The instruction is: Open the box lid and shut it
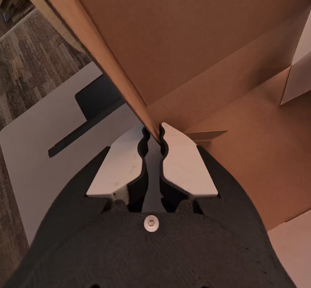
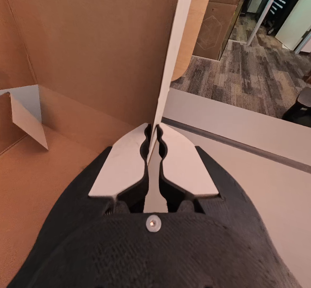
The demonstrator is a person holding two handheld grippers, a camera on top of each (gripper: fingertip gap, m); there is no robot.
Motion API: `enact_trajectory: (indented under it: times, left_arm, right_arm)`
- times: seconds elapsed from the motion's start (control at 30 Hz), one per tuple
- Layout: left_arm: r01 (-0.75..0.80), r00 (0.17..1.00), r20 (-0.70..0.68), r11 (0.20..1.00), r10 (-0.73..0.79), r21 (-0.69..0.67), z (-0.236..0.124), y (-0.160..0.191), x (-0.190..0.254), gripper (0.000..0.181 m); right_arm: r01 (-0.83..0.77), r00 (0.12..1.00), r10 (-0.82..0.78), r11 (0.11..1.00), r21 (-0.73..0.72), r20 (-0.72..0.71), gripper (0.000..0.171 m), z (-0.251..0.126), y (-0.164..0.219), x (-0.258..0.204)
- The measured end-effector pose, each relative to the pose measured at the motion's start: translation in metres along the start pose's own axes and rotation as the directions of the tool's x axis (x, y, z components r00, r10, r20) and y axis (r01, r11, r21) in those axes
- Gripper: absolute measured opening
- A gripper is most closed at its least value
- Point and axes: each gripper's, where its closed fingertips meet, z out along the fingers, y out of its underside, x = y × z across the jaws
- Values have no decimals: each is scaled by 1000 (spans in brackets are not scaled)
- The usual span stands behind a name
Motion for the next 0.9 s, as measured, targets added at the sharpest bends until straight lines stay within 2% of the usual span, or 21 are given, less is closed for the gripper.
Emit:
enact_trajectory:
  times: [0.23,0.4,0.5,0.9]
  left_arm:
    - [44,994,-94,998,-49,-53,-1,13,1,10]
    - [63,988,-136,997,-69,-52,-5,15,2,24]
    - [70,989,-126,994,-80,-78,-7,20,-2,33]
    - [117,974,-196,993,-114,5,-32,14,-8,37]
  right_arm:
    - [-36,995,37,999,-14,92,6,-9,4,1]
    - [-50,989,49,999,9,141,7,-18,-1,-1]
    - [-59,989,55,998,29,135,16,-21,-5,2]
    - [-30,989,30,1000,1,144,28,-17,9,7]
